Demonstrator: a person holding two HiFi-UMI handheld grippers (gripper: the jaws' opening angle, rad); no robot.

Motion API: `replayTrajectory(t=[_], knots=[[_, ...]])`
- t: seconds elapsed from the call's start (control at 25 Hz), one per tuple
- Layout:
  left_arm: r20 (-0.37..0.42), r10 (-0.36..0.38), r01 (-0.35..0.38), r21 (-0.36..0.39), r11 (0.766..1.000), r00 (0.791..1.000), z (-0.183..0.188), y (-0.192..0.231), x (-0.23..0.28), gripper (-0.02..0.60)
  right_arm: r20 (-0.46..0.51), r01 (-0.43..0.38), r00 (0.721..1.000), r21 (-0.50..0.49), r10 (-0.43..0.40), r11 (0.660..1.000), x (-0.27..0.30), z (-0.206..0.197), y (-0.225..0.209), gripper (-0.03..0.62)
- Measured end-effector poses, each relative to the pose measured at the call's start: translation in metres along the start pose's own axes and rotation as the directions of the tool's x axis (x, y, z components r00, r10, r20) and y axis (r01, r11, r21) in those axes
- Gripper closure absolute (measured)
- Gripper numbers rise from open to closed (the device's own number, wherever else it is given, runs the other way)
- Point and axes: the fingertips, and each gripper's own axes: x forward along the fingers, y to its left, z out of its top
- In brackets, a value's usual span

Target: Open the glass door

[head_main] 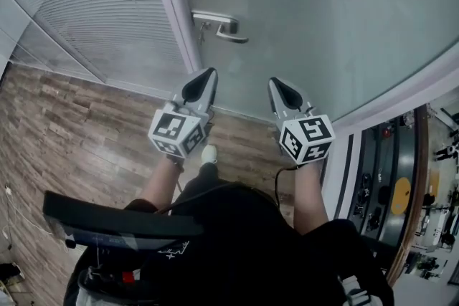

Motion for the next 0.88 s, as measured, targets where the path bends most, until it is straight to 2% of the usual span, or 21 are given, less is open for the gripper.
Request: replayTrajectory(t=[0.32,0.52,0.6,0.72,0.88], knots=[[0.008,-0.032,0.032,-0.007,0.999,0.999,0.01,0.054,0.04,0.581,-0.04,0.022,0.999,-0.07,-0.025,0.997,0.064,0.011,-0.008,0.591],[-0.017,-0.055,0.054,-0.027,0.998,0.998,0.003,0.081,0.057,0.581,-0.141,-0.025,0.99,-0.129,0.007,0.991,0.108,-0.012,-0.001,0.591],[-0.026,-0.067,0.066,-0.032,0.997,0.997,0.0,0.088,0.062,0.581,-0.178,-0.021,0.984,-0.177,-0.011,0.984,0.122,-0.021,-0.003,0.587],[-0.027,-0.068,0.067,-0.037,0.997,0.997,-0.004,0.101,0.069,0.581,-0.235,-0.002,0.969,-0.298,-0.071,0.955,0.14,-0.036,-0.009,0.543],[-0.035,-0.079,0.077,-0.042,0.996,0.996,-0.007,0.118,0.078,0.581,-0.283,0.043,0.939,-0.472,-0.197,0.881,0.16,-0.055,-0.022,0.498]])
